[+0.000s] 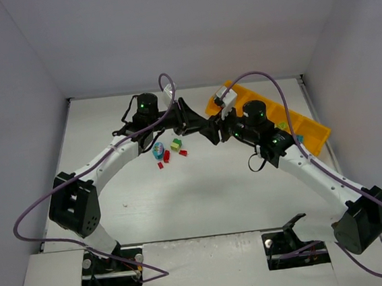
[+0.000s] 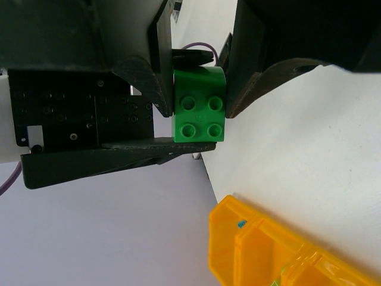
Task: Sort the legos into containers by color
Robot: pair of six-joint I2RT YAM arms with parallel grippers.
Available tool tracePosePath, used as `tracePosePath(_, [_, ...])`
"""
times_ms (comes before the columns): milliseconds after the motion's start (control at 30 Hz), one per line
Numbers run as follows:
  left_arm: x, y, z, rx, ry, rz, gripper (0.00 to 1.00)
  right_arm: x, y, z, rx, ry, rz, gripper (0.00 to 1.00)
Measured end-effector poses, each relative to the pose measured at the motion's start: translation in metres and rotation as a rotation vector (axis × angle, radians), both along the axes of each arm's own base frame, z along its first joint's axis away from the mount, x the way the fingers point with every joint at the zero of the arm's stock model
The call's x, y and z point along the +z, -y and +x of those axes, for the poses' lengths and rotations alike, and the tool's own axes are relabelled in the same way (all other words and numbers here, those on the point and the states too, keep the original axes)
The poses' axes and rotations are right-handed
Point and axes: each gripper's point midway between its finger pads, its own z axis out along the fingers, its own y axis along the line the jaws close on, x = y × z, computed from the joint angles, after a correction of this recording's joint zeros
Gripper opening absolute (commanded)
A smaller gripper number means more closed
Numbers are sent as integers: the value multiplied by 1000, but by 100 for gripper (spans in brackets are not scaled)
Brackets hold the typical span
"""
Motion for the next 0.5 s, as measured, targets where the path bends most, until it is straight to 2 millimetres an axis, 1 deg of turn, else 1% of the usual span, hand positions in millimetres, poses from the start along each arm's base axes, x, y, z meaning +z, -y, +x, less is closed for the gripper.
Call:
tracePosePath(33, [0,0,0,0,-1,0,0,0,0,0,-1,-1,0,12])
tracePosePath(100, [0,0,0,0,-1,0,8,0,0,0,-2,-1,-1,4])
tracePosePath(167, [0,0,0,1,1,2,15,-1,0,0,-5,-1,-3,0])
tracePosePath(200, [-1,0,0,1,1,4,24,-2,0,0,-7,0,-4,0])
tracePosePath(267, [-3,-1,1,5,2,12,33,-4,1,1,-15,0,-7,0])
tracePosePath(300, [-4,-1,1,7,1,17,45,-6,1,1,-15,-1,-8,0])
tracePosePath(367, [-7,-2,1,8,3,29,57,-11,3,1,-22,-8,-15,0])
tracePosePath(400, [-8,-3,1,11,6,34,65,-15,5,1,-30,-14,-21,0])
tracePosePath(500, [-6,-10,5,34,16,46,70,-29,10,1,-55,-39,-45,0])
